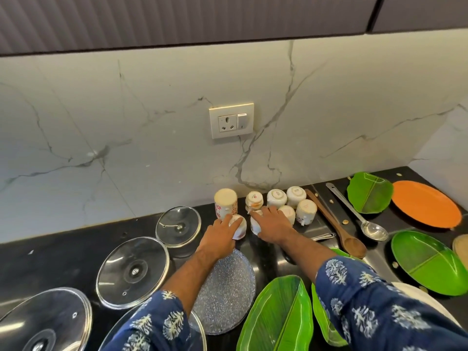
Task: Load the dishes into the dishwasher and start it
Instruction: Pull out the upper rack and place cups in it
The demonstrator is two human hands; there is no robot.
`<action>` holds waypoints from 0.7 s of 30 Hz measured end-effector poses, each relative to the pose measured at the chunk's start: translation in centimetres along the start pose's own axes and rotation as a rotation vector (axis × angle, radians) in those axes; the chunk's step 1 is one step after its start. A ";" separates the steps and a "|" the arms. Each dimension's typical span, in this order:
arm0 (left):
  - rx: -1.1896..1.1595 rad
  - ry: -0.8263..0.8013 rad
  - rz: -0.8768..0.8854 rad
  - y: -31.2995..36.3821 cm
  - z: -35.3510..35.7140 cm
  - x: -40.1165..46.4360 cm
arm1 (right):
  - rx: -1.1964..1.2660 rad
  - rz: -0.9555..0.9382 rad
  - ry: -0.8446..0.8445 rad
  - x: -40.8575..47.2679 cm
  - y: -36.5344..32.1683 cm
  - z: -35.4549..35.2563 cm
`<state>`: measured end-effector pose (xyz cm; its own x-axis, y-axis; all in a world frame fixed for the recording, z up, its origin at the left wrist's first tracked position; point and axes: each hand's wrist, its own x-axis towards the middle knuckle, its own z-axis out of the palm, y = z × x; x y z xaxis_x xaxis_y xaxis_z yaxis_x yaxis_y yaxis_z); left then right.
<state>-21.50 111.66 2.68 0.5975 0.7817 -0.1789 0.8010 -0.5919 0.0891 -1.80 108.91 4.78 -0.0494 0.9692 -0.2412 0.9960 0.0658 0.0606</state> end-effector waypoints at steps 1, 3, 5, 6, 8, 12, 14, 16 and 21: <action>-0.014 0.003 -0.004 -0.1 0.1 0.2 | 0.007 0.016 0.007 0.0 -0.1 0.1; -0.038 0.009 -0.009 -0.1 0.0 0.6 | 0.028 0.045 0.017 -0.1 -0.4 0.3; -0.072 0.008 -0.010 0.0 0.0 1.1 | 0.059 0.053 0.016 -0.6 -0.6 0.7; -0.087 0.008 0.000 0.1 0.1 1.2 | 0.078 0.051 0.013 -1.0 -0.7 0.9; -0.075 -0.001 0.026 0.3 0.3 1.4 | 0.116 0.050 0.022 -1.7 -0.8 1.4; -0.034 0.009 0.014 0.4 0.6 2.3 | 0.317 0.081 0.100 -3.3 -0.5 1.2; -0.043 -0.006 0.023 0.5 0.6 2.5 | 0.478 0.120 0.152 -4.8 0.0 1.2; -0.074 -0.001 0.030 0.5 0.7 2.4 | 0.667 0.180 0.209 -6.4 0.5 1.5; -0.170 0.111 0.191 0.9 0.3 1.9 | 1.196 0.349 0.289 -11.2 1.6 2.1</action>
<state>-19.68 112.60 2.14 0.7312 0.6813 -0.0357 0.6625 -0.6965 0.2756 0.55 97.70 5.51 0.3628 0.9177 -0.1616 0.3986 -0.3096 -0.8633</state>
